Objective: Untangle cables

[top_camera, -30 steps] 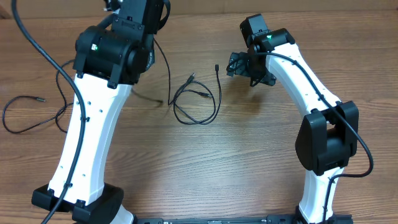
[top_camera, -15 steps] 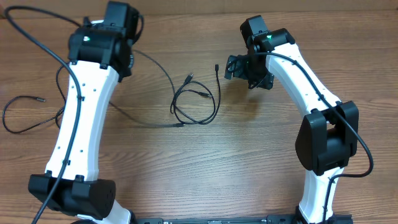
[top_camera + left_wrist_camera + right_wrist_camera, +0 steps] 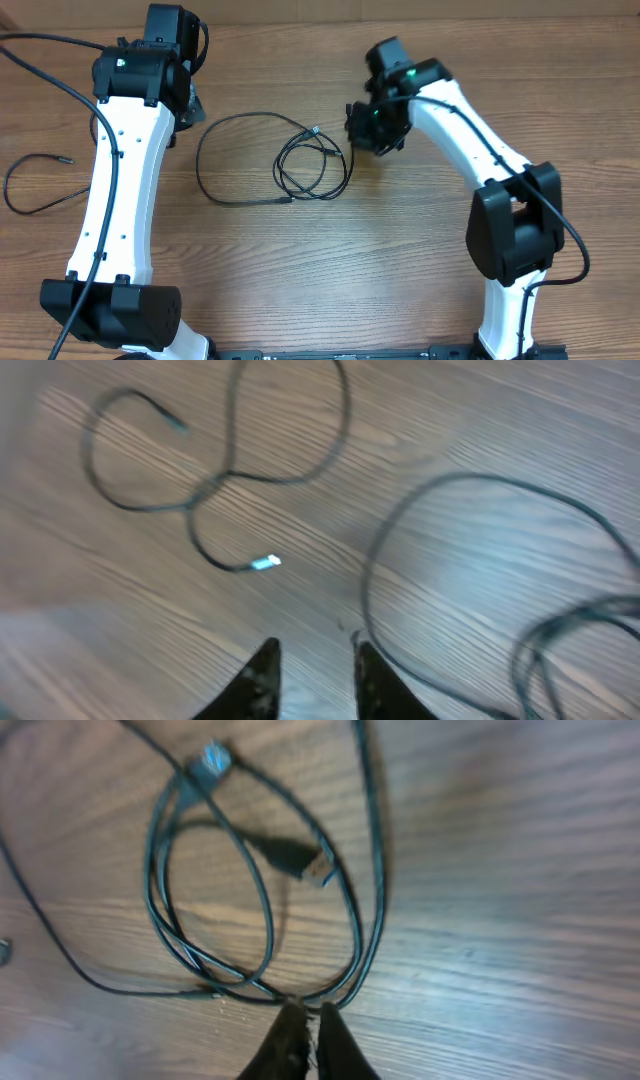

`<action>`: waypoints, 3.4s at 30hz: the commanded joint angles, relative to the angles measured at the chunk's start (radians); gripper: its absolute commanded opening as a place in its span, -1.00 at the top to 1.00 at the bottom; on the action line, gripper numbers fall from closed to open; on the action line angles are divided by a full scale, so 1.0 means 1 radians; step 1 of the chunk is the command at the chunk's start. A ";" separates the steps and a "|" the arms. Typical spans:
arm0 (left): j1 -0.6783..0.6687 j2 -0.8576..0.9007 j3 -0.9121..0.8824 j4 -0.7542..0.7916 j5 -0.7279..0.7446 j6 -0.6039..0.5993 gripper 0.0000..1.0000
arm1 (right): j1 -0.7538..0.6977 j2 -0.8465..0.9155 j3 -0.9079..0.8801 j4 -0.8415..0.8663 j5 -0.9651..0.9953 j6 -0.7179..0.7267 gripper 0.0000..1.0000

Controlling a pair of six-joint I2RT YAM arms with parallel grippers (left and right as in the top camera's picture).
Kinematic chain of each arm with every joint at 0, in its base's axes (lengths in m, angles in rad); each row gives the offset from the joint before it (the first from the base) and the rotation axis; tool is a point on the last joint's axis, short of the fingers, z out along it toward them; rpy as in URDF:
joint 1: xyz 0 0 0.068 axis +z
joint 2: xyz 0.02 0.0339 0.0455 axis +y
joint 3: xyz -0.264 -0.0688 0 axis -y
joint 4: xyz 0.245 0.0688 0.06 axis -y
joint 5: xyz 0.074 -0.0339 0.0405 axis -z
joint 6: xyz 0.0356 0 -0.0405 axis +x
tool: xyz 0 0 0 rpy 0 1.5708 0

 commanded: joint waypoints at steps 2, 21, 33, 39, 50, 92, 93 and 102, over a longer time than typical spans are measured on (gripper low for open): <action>0.005 -0.005 -0.018 0.008 0.230 0.013 0.43 | 0.010 -0.002 -0.101 0.051 0.017 0.070 0.72; -0.146 0.083 -0.524 0.479 0.516 0.082 0.49 | 0.014 -0.002 -0.286 0.244 0.017 0.069 0.46; -0.163 0.311 -0.539 0.612 0.476 0.052 0.51 | 0.014 -0.002 -0.286 0.245 0.018 0.069 0.45; -0.164 0.314 -0.539 0.598 0.431 0.056 0.48 | 0.015 -0.002 -0.286 0.243 0.018 0.069 0.45; -0.068 0.314 -0.473 0.592 0.775 0.109 0.25 | 0.014 -0.002 -0.286 0.240 0.043 0.069 0.45; -0.026 0.394 -0.492 0.514 0.321 0.075 0.44 | 0.014 -0.002 -0.352 0.254 0.111 0.065 0.48; -0.020 0.394 -0.492 0.504 0.286 0.075 0.40 | 0.014 -0.002 -0.357 0.259 0.109 0.065 0.37; -0.014 0.394 -0.492 0.513 0.278 0.079 0.29 | 0.056 -0.002 -0.357 0.364 -0.044 0.067 0.26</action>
